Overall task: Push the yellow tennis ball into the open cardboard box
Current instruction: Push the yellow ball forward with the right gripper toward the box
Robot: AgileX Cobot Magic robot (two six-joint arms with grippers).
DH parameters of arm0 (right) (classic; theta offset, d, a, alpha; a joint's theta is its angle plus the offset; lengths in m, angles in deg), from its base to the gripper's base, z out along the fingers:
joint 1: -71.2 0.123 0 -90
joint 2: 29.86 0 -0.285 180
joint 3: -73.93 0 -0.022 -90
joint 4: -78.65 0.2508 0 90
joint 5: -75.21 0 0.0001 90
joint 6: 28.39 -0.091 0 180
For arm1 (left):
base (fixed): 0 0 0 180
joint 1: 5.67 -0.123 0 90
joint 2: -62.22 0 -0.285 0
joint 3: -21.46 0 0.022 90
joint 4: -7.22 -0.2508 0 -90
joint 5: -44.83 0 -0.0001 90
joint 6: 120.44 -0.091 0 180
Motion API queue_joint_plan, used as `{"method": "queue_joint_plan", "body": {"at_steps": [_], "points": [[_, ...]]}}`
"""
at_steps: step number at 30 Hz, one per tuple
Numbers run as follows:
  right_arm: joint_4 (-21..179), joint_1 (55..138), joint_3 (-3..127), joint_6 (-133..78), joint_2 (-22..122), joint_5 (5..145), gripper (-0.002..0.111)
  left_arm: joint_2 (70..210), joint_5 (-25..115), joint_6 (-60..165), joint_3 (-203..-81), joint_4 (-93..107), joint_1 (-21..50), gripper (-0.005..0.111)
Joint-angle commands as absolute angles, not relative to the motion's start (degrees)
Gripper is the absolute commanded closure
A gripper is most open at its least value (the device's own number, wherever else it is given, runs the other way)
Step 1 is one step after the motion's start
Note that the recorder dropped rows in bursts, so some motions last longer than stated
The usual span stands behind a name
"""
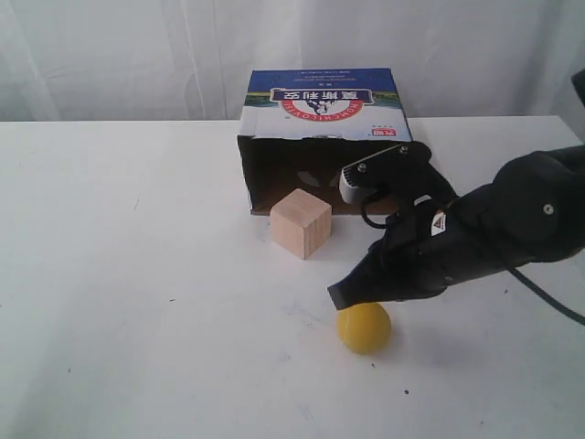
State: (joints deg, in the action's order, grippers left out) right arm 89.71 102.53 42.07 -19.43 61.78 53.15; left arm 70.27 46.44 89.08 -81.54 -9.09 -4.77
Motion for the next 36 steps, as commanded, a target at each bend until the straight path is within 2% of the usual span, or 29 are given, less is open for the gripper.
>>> {"method": "queue_joint_plan", "body": {"at_steps": [1,7,11,28,36], "points": [[89.2,103.5,42.3,-20.3,61.8,50.3,0.108,70.1,46.1,89.2,-81.3,-9.1,-4.9,0.107],[89.1,106.0,43.0,-21.7,70.2,57.5,0.108,70.1,46.1,89.2,-81.3,-9.1,-4.9,0.107],[88.7,103.1,42.8,-24.4,75.3,57.1,0.108,70.1,46.1,89.2,-81.3,-9.1,-4.9,0.107],[80.0,97.4,43.7,-28.9,68.1,57.7,0.108,70.1,46.1,89.2,-81.3,-9.1,-4.9,0.107],[79.7,97.4,46.3,-29.0,66.0,53.8,0.108,70.1,46.1,89.2,-81.3,-9.1,-4.9,0.107]]}}
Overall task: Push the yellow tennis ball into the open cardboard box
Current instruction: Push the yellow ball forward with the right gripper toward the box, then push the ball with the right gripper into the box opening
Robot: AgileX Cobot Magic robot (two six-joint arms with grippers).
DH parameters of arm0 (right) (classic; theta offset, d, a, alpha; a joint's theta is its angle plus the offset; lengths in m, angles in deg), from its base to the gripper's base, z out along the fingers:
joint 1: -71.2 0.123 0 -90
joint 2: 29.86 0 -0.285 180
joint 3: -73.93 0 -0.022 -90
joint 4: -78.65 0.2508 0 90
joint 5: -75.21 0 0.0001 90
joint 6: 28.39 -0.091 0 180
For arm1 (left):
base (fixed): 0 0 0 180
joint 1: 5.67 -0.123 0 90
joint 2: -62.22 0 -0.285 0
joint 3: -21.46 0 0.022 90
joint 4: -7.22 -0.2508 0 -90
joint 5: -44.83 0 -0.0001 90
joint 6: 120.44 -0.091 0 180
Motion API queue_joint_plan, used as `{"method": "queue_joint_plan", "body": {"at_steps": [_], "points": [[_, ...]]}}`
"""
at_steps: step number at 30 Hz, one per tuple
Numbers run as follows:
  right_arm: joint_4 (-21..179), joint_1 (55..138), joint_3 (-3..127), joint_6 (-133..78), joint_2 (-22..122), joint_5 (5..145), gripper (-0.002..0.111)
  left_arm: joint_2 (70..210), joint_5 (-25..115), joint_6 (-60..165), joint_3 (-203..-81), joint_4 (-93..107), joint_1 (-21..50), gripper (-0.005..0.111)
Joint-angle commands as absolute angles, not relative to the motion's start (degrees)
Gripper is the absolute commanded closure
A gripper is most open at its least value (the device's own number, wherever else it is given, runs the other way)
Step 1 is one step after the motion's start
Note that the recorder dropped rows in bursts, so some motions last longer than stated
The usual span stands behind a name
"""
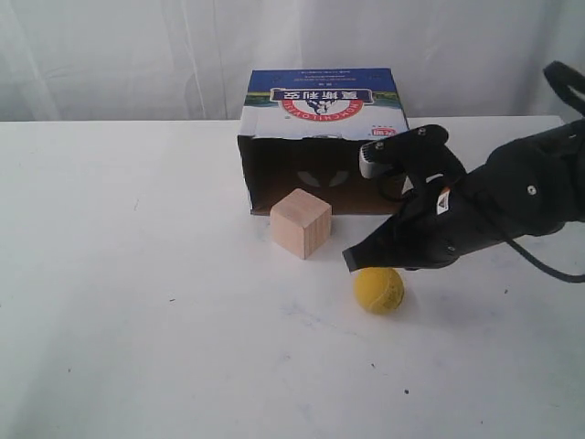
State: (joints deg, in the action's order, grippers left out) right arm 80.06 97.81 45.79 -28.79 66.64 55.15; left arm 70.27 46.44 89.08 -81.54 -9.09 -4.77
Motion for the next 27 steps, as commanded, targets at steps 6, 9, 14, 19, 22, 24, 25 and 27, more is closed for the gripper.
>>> {"method": "queue_joint_plan", "body": {"at_steps": [6,9,14,19,22,24,25,27], "points": [[77.8,96.6,46.3,-29.1,69.8,56.3,0.108,70.1,46.1,89.2,-81.3,-9.1,-4.9,0.107],[77.8,96.2,46.3,-29.7,72.7,57.0,0.108,70.1,46.1,89.2,-81.3,-9.1,-4.9,0.107],[77.1,96.2,46.3,-30.0,75.6,58.5,0.108,70.1,46.1,89.2,-81.3,-9.1,-4.9,0.107],[77.1,96.2,46.3,-30.1,75.7,59.1,0.108,70.1,46.1,89.2,-81.3,-9.1,-4.9,0.107],[77.1,96.2,46.3,-30.1,75.7,59.1,0.108,70.1,46.1,89.2,-81.3,-9.1,-4.9,0.107],[77.1,96.2,46.3,-30.1,75.7,59.2,0.108,70.1,46.1,89.2,-81.3,-9.1,-4.9,0.107],[77.1,96.2,46.3,-30.1,75.7,59.2,0.108,70.1,46.1,89.2,-81.3,-9.1,-4.9,0.107],[77.1,96.2,46.3,-30.1,75.7,59.2,0.108,70.1,46.1,89.2,-81.3,-9.1,-4.9,0.107]]}}
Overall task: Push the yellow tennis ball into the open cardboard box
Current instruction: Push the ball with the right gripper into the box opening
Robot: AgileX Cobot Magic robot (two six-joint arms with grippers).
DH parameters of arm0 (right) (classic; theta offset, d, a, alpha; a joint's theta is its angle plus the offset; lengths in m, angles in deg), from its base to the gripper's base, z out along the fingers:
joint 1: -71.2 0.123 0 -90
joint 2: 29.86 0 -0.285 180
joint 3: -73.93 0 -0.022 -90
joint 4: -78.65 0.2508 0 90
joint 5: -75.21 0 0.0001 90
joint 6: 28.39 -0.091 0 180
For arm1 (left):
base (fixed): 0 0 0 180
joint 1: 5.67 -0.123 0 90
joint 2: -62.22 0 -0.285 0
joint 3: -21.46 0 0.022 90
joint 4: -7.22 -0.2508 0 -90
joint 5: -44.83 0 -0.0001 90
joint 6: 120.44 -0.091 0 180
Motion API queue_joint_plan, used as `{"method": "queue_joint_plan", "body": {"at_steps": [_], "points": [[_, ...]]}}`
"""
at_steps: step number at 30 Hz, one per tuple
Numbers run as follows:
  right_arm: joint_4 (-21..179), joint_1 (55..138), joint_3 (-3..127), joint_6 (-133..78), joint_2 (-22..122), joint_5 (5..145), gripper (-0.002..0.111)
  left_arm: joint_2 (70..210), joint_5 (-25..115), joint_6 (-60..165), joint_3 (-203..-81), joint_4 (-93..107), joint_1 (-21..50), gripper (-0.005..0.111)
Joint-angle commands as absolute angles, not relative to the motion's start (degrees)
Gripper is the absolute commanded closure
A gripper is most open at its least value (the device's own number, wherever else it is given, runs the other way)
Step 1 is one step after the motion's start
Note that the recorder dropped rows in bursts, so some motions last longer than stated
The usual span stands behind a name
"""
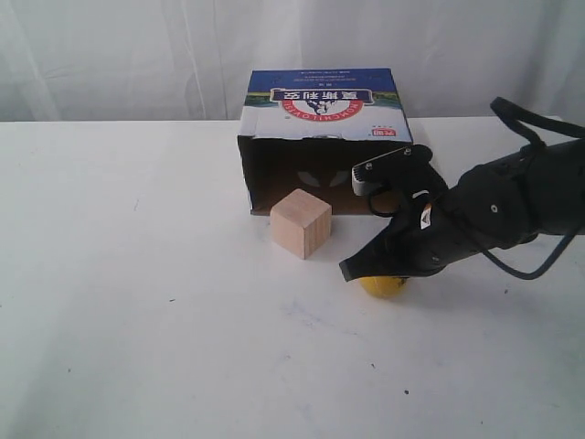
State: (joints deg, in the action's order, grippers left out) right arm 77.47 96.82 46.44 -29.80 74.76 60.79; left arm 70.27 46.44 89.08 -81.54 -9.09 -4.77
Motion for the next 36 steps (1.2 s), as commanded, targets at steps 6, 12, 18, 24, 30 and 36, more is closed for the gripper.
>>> {"method": "queue_joint_plan", "body": {"at_steps": [6,12,18,24,30,36], "points": [[76.0,96.2,46.3,-30.1,73.5,59.8,0.108,70.1,46.1,89.2,-81.3,-9.1,-4.9,0.107],[75.7,96.2,48.3,-30.1,71.3,57.9,0.108,70.1,46.1,89.2,-81.3,-9.1,-4.9,0.107],[75.2,96.2,49.3,-30.1,67.7,52.4,0.108,70.1,46.1,89.2,-81.3,-9.1,-4.9,0.107],[75.2,97.3,49.3,-29.7,66.6,40.9,0.108,70.1,46.1,89.2,-81.3,-9.1,-4.9,0.107],[75.1,98.0,47.1,-29.5,67.4,41.2,0.108,70.1,46.1,89.2,-81.3,-9.1,-4.9,0.107],[68.8,95.0,47.3,-29.9,76.1,50.2,0.108,70.1,46.1,89.2,-81.3,-9.1,-4.9,0.107]]}}
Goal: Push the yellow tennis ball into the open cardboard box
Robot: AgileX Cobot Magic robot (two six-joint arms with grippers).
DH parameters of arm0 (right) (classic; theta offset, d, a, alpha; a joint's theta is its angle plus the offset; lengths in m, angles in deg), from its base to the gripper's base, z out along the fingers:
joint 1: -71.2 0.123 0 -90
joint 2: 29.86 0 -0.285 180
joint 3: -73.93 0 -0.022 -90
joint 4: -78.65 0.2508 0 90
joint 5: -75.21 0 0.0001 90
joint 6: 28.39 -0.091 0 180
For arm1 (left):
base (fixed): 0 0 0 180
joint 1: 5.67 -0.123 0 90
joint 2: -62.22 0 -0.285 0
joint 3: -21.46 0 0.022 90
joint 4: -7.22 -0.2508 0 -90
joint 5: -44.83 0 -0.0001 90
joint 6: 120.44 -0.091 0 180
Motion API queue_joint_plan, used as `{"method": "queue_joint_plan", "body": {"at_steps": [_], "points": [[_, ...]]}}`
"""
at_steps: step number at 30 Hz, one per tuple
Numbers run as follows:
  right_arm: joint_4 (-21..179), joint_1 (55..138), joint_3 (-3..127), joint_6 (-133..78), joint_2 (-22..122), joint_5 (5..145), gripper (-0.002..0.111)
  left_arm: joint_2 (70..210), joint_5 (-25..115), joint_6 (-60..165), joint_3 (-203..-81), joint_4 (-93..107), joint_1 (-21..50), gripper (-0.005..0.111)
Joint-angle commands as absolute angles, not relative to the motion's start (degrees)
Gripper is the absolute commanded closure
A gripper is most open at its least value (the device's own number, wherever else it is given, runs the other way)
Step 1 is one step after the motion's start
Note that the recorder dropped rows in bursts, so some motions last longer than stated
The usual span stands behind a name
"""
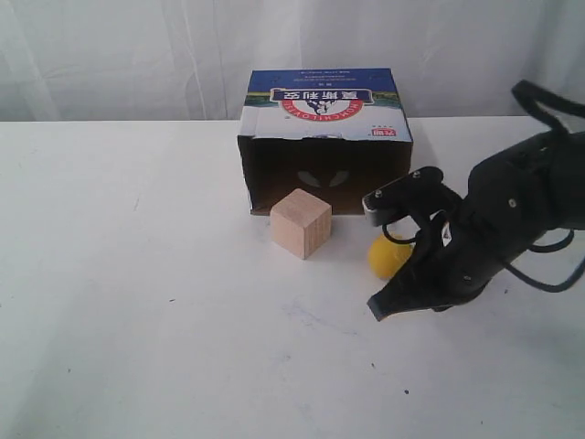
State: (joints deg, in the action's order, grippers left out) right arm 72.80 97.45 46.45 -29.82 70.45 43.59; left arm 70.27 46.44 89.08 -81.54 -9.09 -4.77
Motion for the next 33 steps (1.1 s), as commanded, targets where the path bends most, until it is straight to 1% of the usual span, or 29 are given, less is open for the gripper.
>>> {"method": "queue_joint_plan", "body": {"at_steps": [1,3,5,7,9,10,15,23,28,33], "points": [[68.1,94.0,48.6,-29.9,78.7,52.3,0.108,70.1,46.1,89.2,-81.3,-9.1,-4.9,0.107],[68.1,92.4,53.3,-29.9,84.1,55.5,0.108,70.1,46.1,89.2,-81.3,-9.1,-4.9,0.107],[68.1,91.6,60.3,-29.9,87.4,55.2,0.108,70.1,46.1,89.2,-81.3,-9.1,-4.9,0.107],[67.9,91.6,69.7,-28.4,86.5,49.6,0.108,70.1,46.1,89.2,-81.3,-9.1,-4.9,0.107],[67.9,92.9,75.2,-28.4,83.2,44.0,0.108,70.1,46.1,89.2,-81.3,-9.1,-4.9,0.107],[67.3,93.3,75.7,-28.4,81.1,42.3,0.108,70.1,46.1,89.2,-81.3,-9.1,-4.9,0.107],[66.8,94.0,67.4,-30.5,73.4,42.2,0.108,70.1,46.1,89.2,-81.3,-9.1,-4.9,0.107],[69.0,94.0,50.6,-36.2,63.9,50.8,0.108,70.1,46.1,89.2,-81.3,-9.1,-4.9,0.107],[71.8,94.0,39.3,-40.6,52.5,58.4,0.108,70.1,46.1,89.2,-81.3,-9.1,-4.9,0.107],[75.6,94.0,30.2,-40.6,43.1,61.4,0.108,70.1,46.1,89.2,-81.3,-9.1,-4.9,0.107]]}}
